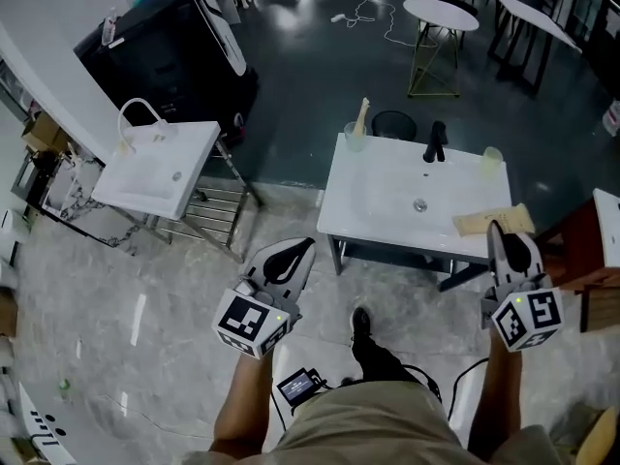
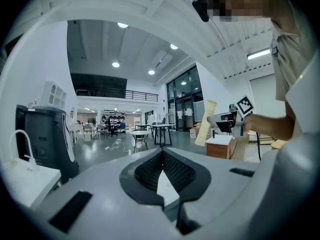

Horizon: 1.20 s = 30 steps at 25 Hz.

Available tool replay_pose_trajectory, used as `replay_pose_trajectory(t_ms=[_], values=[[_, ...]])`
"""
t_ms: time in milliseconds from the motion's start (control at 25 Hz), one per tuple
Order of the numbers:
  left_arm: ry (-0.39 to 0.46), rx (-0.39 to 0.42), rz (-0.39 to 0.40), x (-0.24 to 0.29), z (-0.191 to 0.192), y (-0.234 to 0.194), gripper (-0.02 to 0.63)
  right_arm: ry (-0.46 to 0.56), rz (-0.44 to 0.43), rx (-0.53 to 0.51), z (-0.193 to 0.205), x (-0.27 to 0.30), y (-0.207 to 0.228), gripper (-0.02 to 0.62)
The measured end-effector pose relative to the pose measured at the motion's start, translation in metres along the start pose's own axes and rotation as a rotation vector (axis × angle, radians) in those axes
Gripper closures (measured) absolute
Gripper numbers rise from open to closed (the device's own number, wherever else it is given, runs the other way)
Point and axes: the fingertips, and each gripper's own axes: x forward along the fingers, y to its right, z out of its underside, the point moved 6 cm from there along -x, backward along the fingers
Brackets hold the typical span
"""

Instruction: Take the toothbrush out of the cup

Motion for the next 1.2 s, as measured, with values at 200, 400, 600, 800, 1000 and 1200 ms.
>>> replay_pose_trajectory(t_ms=[200,400,600,800,1000,1200], values=[[-0.023,0.002,0.023,0.100,0.009,-0.056,0.598,-0.050,-0.004,0.016,0.012,0.059,0.026,0.565],[-0.056,0.013,0.019,0.203,0.033,-0.116,0.598,-0.107,0.004,0.029,0.036,0.121,0.051,0.565],[-0.107,0.017,0.004,0.300,0.073,-0.166,0.598,-0.168,0.028,0.051,0.070,0.169,0.078,0.565],[-0.154,0.052,0.002,0.390,0.115,-0.198,0.597,-0.223,0.053,0.076,0.110,0.200,0.103,0.565],[-0.226,0.129,-0.041,0.479,0.165,-0.226,0.508,-0.259,0.046,0.084,0.151,0.224,0.112,0.565],[-0.296,0.140,-0.027,0.532,0.208,-0.240,0.495,-0.317,0.032,0.104,0.182,0.246,0.115,0.565]])
